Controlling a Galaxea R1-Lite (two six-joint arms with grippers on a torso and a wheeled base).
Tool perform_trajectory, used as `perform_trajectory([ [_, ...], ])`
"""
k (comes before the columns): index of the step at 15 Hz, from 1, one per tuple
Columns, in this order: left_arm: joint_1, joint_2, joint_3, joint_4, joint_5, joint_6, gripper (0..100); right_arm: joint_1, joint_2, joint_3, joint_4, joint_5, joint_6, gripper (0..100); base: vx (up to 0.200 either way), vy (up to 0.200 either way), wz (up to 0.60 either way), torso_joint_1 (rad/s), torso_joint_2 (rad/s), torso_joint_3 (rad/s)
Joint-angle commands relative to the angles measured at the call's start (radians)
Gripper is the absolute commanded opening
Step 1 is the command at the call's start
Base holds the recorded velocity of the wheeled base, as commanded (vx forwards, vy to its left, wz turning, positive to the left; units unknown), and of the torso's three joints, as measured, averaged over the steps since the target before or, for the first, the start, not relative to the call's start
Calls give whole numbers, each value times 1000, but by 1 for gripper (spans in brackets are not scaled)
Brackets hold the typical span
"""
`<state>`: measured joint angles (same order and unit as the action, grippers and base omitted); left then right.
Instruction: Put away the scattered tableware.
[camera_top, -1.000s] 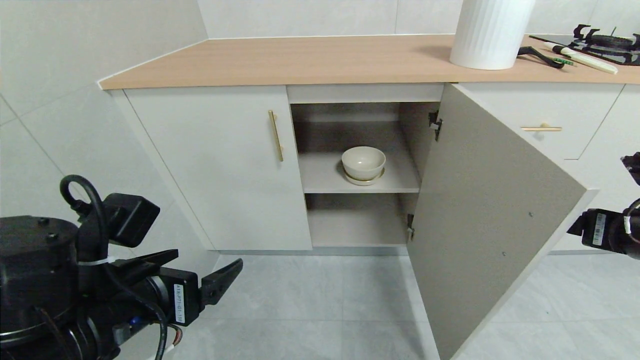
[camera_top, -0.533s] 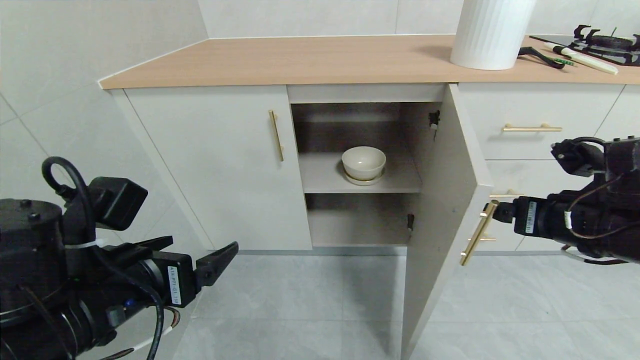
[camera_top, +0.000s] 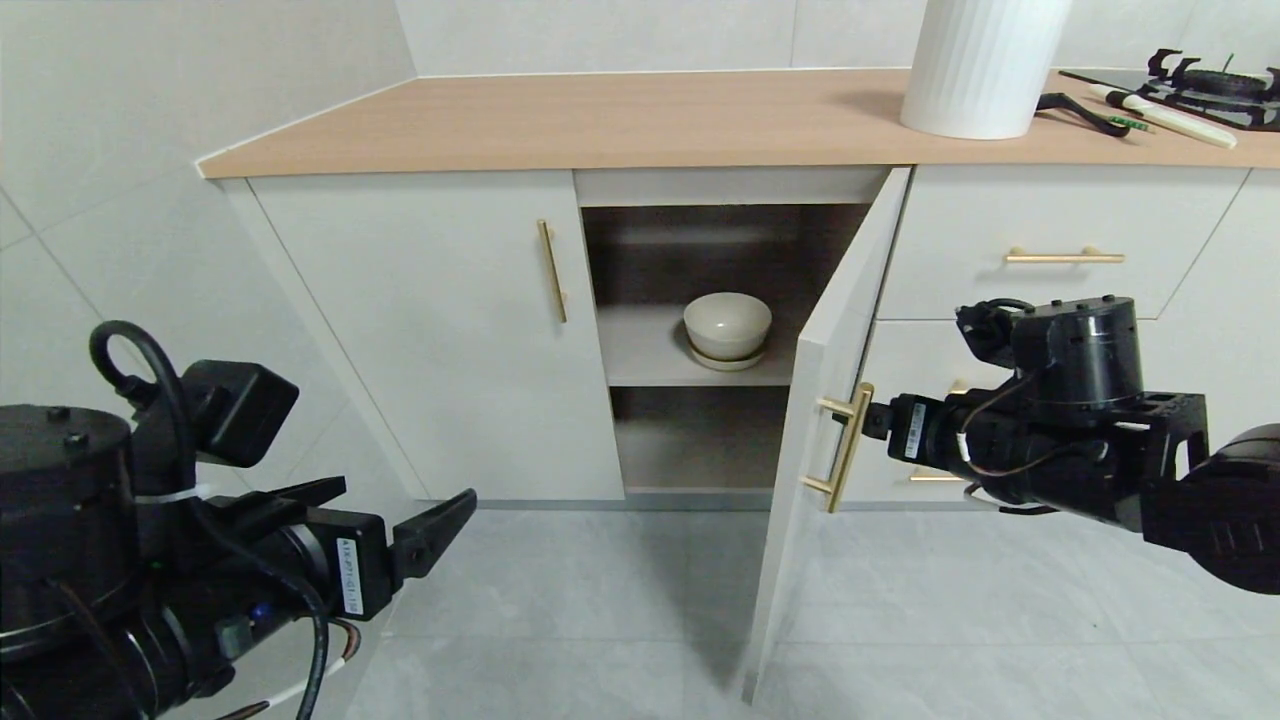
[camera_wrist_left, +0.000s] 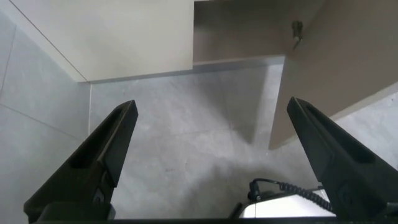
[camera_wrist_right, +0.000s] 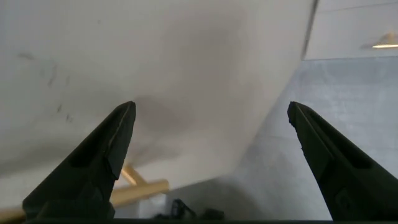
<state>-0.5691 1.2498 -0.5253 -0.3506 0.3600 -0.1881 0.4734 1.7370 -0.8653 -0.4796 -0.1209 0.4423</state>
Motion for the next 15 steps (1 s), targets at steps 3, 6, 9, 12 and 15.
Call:
perform_trajectory([
  [3, 0, 13, 4, 1, 0, -1, 100, 4, 52, 3, -30, -5, 7, 100, 0, 0, 0, 0, 0, 0],
  [6, -5, 17, 13, 9, -1, 7, 100, 4, 53, 2, -33, -26, 10, 100, 0, 0, 0, 0, 0, 0],
  [9, -8, 8, 13, 41, -1, 9, 100, 4, 81, 0, -63, -26, 13, 100, 67, 0, 0, 1, -1, 1],
  [12, -8, 11, 11, 42, -1, 9, 100, 8, 136, -1, -123, -28, 41, 100, 200, 0, 0, -4, 1, 2],
  [15, -8, 14, 11, 42, -3, 9, 100, 27, 159, -3, -146, -28, 42, 100, 200, 0, 0, 7, 2, -2],
])
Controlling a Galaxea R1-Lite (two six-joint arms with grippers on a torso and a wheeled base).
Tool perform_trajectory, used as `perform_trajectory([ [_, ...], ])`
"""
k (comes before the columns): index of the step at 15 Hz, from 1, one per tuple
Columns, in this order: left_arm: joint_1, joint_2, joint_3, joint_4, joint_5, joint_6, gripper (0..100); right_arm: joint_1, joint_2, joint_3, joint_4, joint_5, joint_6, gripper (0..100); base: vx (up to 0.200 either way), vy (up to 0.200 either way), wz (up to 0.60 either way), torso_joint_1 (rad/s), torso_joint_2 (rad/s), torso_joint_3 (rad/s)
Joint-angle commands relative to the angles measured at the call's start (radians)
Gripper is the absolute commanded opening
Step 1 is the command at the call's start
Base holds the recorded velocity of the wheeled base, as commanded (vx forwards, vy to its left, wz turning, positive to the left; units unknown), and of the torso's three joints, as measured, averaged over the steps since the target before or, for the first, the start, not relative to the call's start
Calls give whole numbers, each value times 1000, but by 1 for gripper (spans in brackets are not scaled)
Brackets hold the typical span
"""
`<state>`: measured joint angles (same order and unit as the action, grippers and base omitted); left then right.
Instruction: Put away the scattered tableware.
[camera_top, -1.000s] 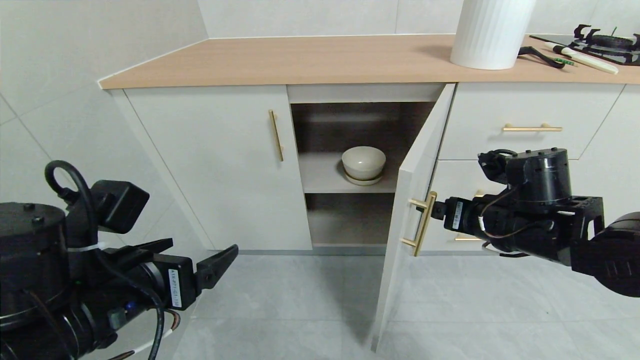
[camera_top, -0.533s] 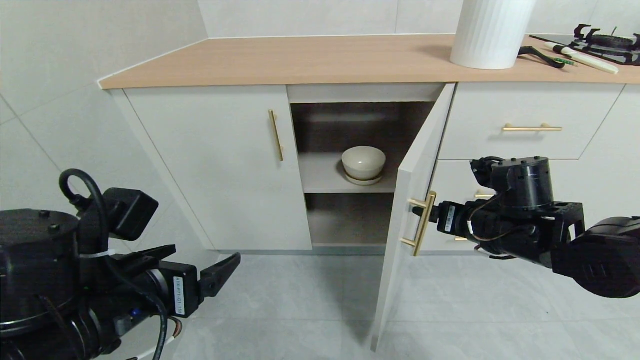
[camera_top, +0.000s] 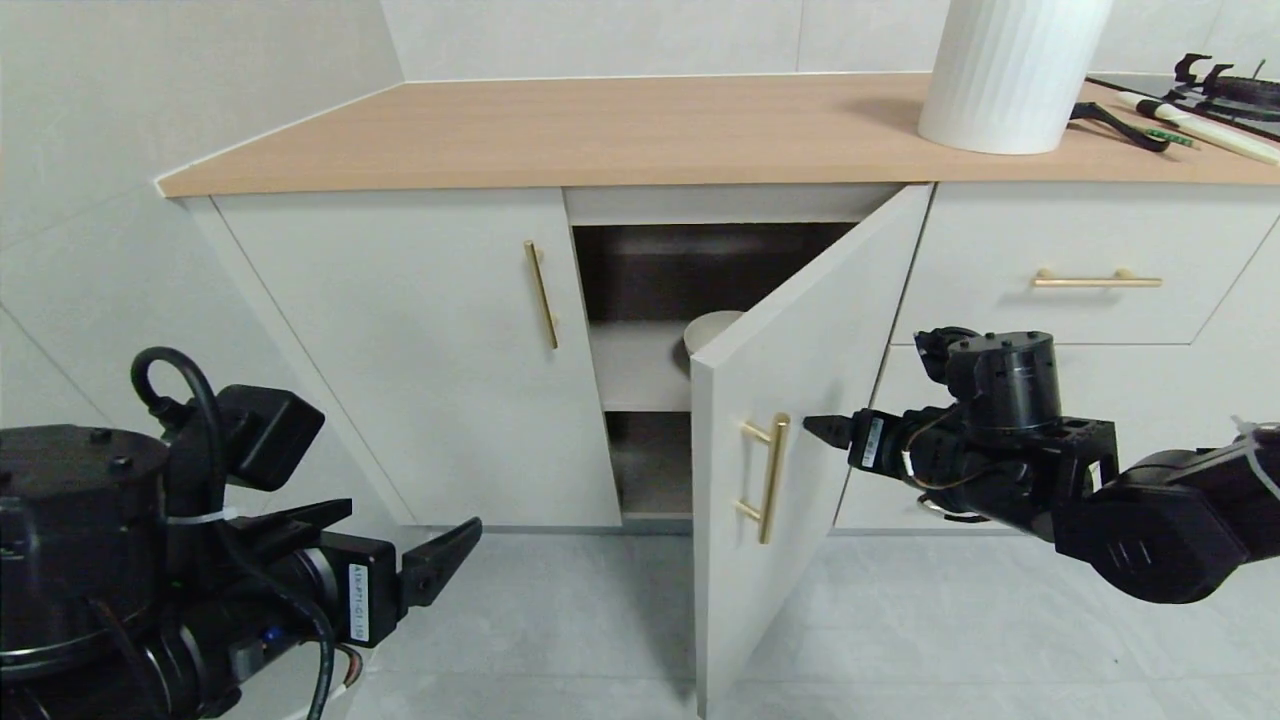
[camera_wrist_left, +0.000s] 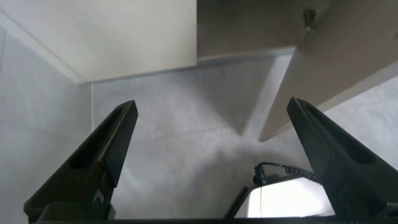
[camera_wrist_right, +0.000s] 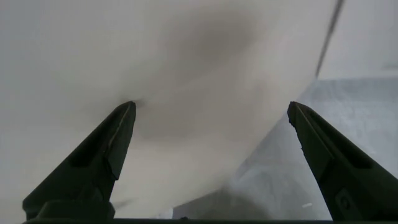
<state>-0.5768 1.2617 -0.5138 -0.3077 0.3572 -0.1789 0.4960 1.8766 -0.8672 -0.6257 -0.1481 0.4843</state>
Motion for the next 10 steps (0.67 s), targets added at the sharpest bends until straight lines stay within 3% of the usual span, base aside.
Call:
perform_trajectory([
  [1, 0, 4, 0, -1, 0, -1, 100, 4, 24, -3, -11, -1, 11, 100, 200, 0, 0, 2, 7, 2],
  [3, 0, 10, 0, -1, 0, -1, 100, 4, 29, -21, -26, -1, 74, 100, 200, 0, 0, 5, 2, 2],
  [5, -5, 19, 0, -1, 2, -1, 100, 4, 36, -44, -26, -1, 109, 100, 0, 0, 0, 0, 0, 0],
  [7, -11, 19, 3, 1, 6, 22, 100, 4, 55, -76, -26, -1, 166, 100, 0, 0, 0, 0, 0, 0],
  [8, -11, 12, 15, -2, 11, 58, 100, 4, 81, -111, -26, -11, 209, 100, 0, 0, 0, 0, 0, 0],
  [10, -11, 13, 20, -2, 9, 61, 100, -4, 115, -153, -25, -50, 246, 100, 0, 0, 0, 0, 0, 0],
])
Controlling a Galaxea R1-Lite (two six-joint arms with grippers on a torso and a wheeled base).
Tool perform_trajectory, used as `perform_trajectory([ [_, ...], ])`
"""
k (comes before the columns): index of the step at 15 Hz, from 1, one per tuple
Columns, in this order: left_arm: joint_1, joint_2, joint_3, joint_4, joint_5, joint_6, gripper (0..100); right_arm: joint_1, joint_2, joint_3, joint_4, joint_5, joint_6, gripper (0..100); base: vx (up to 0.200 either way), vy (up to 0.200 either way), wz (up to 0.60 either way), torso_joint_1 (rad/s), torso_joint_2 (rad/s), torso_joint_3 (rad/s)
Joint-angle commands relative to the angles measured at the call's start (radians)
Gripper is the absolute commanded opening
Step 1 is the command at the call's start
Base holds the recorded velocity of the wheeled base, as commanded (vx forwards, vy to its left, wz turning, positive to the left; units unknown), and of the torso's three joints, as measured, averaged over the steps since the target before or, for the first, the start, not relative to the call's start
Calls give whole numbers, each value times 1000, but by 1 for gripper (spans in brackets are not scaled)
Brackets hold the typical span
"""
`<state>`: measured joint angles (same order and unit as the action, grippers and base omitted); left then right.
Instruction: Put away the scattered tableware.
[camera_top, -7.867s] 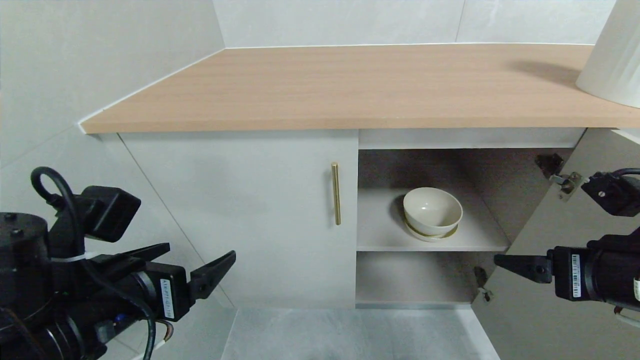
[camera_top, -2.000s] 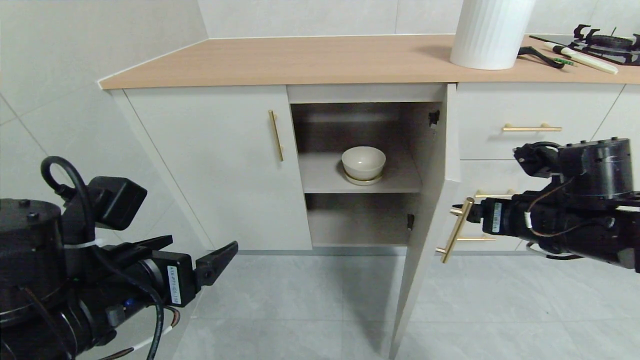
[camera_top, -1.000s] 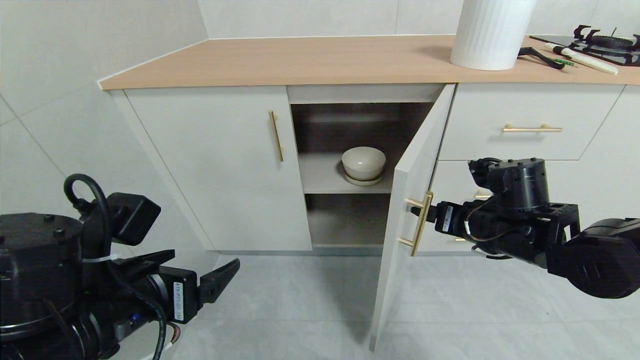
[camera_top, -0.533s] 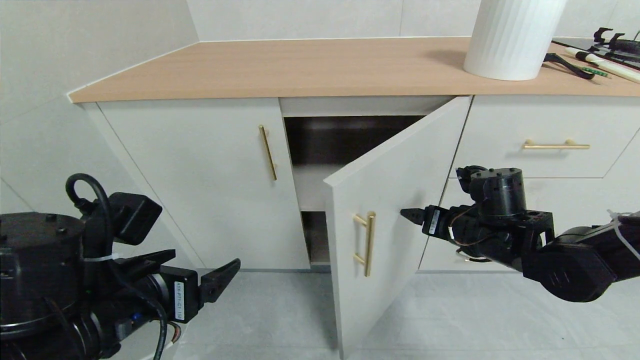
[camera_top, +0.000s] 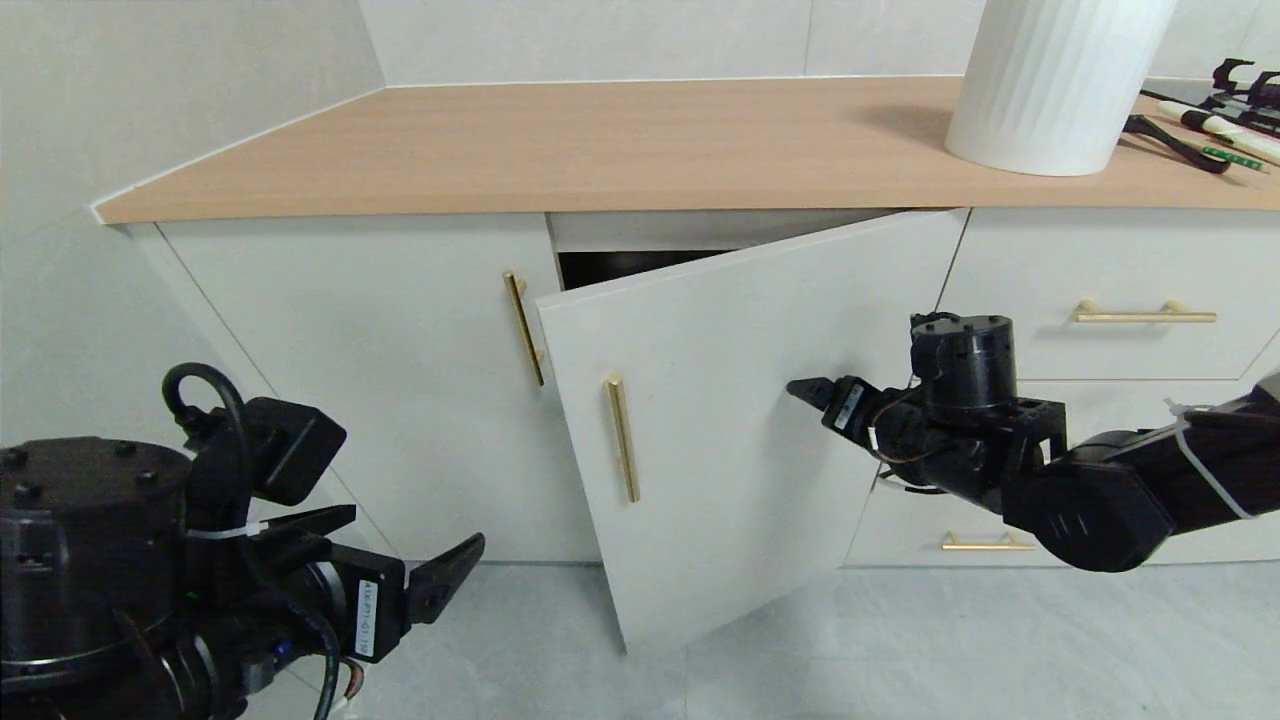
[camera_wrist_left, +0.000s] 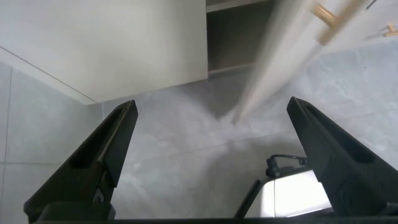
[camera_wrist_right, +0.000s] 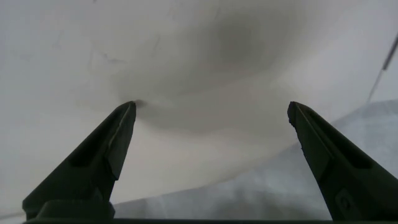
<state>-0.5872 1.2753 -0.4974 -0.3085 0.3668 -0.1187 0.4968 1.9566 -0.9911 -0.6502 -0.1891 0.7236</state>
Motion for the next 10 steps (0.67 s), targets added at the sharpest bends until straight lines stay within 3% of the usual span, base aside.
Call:
perform_trajectory([
  [1, 0, -1, 4, -1, 0, 1, 100, -12, 45, -43, 0, -26, 14, 100, 0, 0, 0, 0, 0, 0],
  [10, 0, 2, 5, -1, -2, 1, 100, -52, 94, -112, 6, -102, 40, 100, 0, 0, 0, 0, 0, 0],
])
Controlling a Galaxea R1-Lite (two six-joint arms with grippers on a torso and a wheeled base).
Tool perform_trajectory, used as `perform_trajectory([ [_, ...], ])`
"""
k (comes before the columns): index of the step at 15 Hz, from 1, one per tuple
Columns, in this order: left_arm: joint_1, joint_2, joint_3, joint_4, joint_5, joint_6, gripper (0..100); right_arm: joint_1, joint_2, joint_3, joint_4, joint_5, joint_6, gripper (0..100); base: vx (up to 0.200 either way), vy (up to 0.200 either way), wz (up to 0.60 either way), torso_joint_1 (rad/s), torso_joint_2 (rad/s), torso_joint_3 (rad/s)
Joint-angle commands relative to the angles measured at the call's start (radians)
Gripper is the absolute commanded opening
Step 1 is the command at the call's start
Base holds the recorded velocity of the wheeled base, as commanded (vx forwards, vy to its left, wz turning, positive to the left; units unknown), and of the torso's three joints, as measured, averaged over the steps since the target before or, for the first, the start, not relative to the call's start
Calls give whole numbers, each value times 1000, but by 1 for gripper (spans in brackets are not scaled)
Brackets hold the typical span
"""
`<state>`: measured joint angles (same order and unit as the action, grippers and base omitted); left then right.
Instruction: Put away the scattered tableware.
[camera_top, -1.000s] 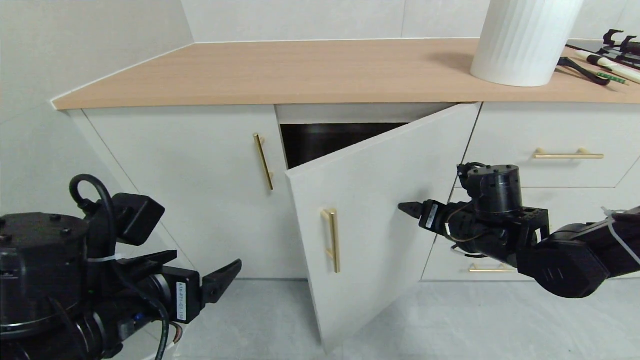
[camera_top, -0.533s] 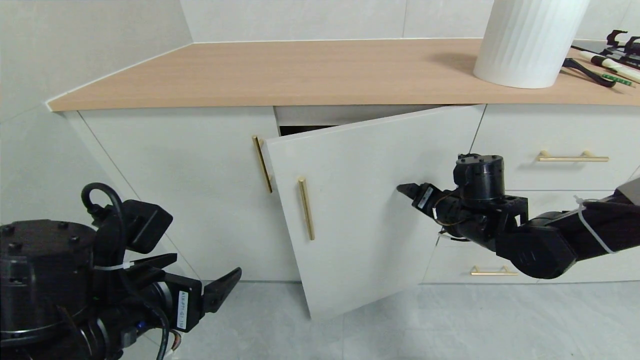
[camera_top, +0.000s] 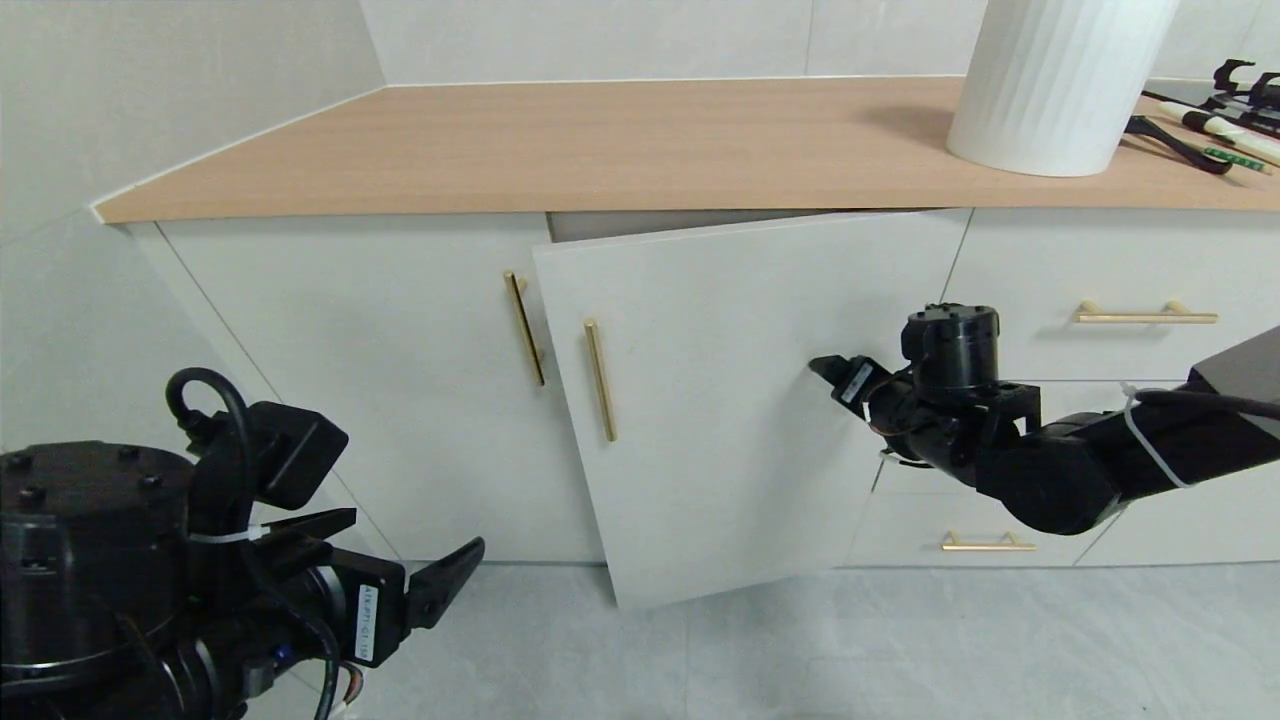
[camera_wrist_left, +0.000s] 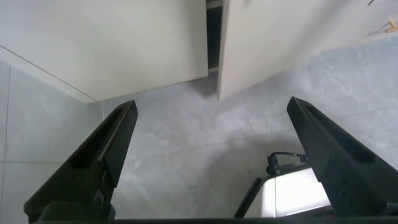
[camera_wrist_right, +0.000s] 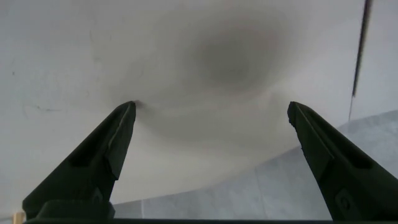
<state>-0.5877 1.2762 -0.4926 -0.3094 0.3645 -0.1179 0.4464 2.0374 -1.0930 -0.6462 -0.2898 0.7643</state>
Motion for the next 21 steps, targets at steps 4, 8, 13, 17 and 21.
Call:
perform_trajectory([
  [4, 0, 2, 0, -1, 1, 0, 100, -43, 35, -34, 3, -23, 0, 100, 0, 0, 0, 0, 0, 0],
  [8, 0, 9, 8, -1, -1, 0, 100, -55, 69, -93, 63, -78, 1, 100, 0, 0, 0, 0, 0, 0],
  [13, 0, 8, 6, -2, -1, 0, 100, -64, 83, -110, 68, -103, 1, 100, 0, 0, 0, 0, 0, 0],
  [17, 0, 8, 6, -2, -1, 0, 100, -57, 41, -68, 68, -92, 0, 100, 0, 0, 0, 0, 0, 0],
  [21, 0, 0, 0, -7, 2, -6, 100, -31, -195, 134, 33, 136, -36, 100, 0, 0, 0, 0, 0, 0],
])
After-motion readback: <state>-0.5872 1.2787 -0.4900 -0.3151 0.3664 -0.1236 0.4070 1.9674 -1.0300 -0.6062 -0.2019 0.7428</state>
